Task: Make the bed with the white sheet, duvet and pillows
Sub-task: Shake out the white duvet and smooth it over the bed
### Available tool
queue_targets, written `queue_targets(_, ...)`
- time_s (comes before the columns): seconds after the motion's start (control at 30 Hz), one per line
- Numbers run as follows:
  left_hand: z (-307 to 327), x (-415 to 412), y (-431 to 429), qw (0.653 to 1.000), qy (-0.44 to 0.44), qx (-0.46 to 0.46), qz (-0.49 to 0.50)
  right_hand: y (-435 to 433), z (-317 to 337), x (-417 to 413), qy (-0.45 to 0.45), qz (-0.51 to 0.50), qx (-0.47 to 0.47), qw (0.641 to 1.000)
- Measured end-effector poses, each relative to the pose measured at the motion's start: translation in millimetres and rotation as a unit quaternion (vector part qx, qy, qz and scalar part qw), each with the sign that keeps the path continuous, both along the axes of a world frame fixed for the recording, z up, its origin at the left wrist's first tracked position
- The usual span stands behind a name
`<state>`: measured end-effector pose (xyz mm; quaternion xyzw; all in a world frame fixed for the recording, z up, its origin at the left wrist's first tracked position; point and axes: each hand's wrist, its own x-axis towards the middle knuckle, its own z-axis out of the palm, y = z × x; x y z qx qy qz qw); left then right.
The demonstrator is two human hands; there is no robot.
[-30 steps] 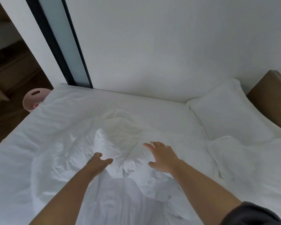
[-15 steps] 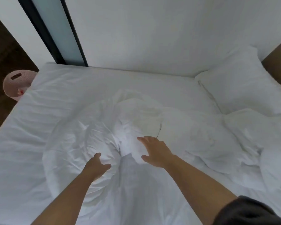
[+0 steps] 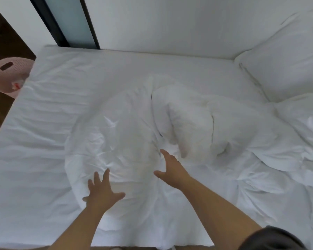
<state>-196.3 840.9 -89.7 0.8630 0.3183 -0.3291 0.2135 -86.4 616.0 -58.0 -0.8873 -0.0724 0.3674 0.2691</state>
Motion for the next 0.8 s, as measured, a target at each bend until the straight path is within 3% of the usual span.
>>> queue_targets(0.17, -75.6, -0.5, 10.0, 0.998, -0.016, -0.054, 0.02, 25.6, -57.4, -9.1, 0.051, -0.077, 0.037, 0.995)
queue_targets(0.27, -110.8, 8.4, 15.9, 0.996, -0.088, -0.015, -0.003, 49.4, -82.1, -10.8, 0.055, -0.146, 0.063, 0.986)
queue_targets(0.37, -128.6, 16.1, 35.9, 0.978, -0.203, 0.001, -0.042, 84.4, -101.4, -15.5, 0.015, -0.183, 0.037, 0.982)
queue_targets(0.47, -126.9, 8.4, 78.3, 0.964, -0.256, -0.005, -0.064, 133.7, -107.1, -11.3, -0.048, -0.232, -0.003, 0.972)
queue_targets(0.57, -119.6, -2.0, 127.1, 0.952, -0.3, 0.063, -0.006, 164.2, -111.8, 3.0, -0.062, -0.27, -0.011, 0.961)
queue_targets(0.63, -121.3, -5.3, 161.6, 0.956, -0.269, 0.092, 0.073, 183.2, -117.9, 8.1, -0.064, -0.27, -0.005, 0.961)
queue_targets(0.7, -127.2, 0.0, 183.1, 0.96, -0.205, 0.005, 0.19, 186.4, -124.7, 3.9, -0.08, -0.276, -0.011, 0.958)
queue_targets(0.8, -137.6, 12.5, 190.9, 0.908, -0.161, -0.22, 0.319, 176.3, -130.4, -15.8, -0.029, -0.319, -0.024, 0.947)
